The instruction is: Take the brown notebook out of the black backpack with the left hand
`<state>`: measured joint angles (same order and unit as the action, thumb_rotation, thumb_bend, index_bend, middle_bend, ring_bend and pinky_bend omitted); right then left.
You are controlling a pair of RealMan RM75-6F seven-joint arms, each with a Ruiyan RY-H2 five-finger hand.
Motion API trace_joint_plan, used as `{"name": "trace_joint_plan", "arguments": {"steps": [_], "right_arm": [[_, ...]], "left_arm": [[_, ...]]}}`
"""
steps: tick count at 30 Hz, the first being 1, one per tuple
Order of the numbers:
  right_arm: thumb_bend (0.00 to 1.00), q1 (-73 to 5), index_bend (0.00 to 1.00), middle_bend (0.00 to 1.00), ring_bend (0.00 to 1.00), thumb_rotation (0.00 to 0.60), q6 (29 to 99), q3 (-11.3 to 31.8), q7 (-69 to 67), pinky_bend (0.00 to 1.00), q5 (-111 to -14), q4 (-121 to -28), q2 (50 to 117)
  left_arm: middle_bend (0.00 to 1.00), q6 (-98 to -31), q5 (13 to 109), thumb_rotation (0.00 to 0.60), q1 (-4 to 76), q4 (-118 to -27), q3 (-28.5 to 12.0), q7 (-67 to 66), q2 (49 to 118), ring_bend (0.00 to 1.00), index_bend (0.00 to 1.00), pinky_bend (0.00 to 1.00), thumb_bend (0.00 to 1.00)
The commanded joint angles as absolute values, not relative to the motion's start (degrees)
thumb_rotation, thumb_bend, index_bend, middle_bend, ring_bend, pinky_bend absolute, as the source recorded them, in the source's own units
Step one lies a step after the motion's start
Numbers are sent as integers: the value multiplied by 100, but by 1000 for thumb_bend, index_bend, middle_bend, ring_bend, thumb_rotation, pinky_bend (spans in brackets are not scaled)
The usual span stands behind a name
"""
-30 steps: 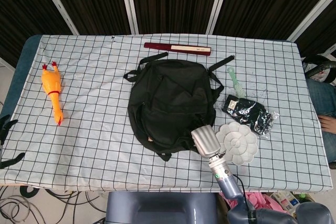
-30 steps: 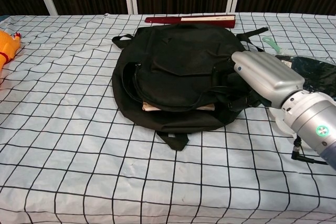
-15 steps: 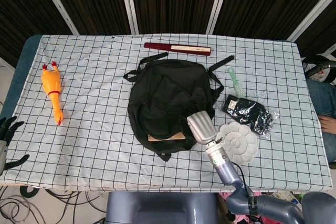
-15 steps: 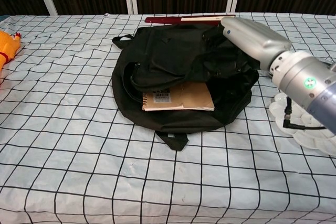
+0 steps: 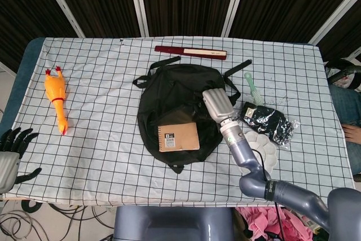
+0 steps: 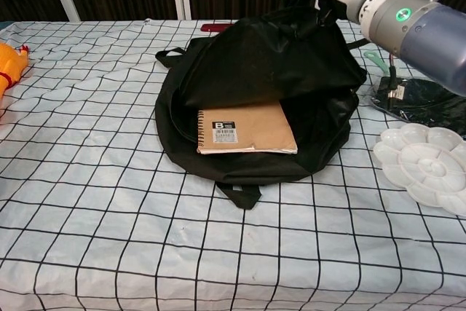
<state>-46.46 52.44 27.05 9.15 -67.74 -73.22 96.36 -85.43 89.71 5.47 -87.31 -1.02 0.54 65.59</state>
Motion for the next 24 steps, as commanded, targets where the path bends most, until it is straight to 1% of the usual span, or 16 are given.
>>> {"name": "trace_joint_plan", "arguments": {"steps": [1,5,9,12,14,18,24], "right_arm": [[421,-4971,742,649,375,600,5044,2821,968,158,-6649,-6883,9674],[422,-5197,743,649,378,600,4940,2834,928,158,-6529,-6493,9746],[420,-5315,743,649,378,600,4871,2853,839,158,-6372,-6238,9753],[421,-5336,743,649,378,600,4871,2831,804,158,-6309,-6213,9698],[421,-5329,743,649,378,600,4922,2811,774,158,-6298,-6293,9636],[422,-5317,743,649,378,600,5035,2754,761,158,-6292,-6436,9556],[422,-5313,743,649,378,600,5149,2729,805,158,-6141,-6515,9508]], "left_arm": [[141,-8524,8999,600,598,-8720,-125,22,6617,0,175,0,117],[154,-8463,9060,600,767,-8762,-235,-3,6660,0,181,0,117],[166,-8109,9184,600,1134,-8936,-334,-138,6655,0,186,0,117],[166,-7747,9199,600,1427,-9051,-401,-247,6687,0,185,0,115],[166,-7254,9149,600,1779,-9073,-473,-257,6811,0,185,0,107],[165,-6639,9156,600,2294,-9052,-556,-277,7071,0,185,0,69],[173,-6227,9281,600,2851,-8839,-655,-179,7586,0,188,0,50]]}}
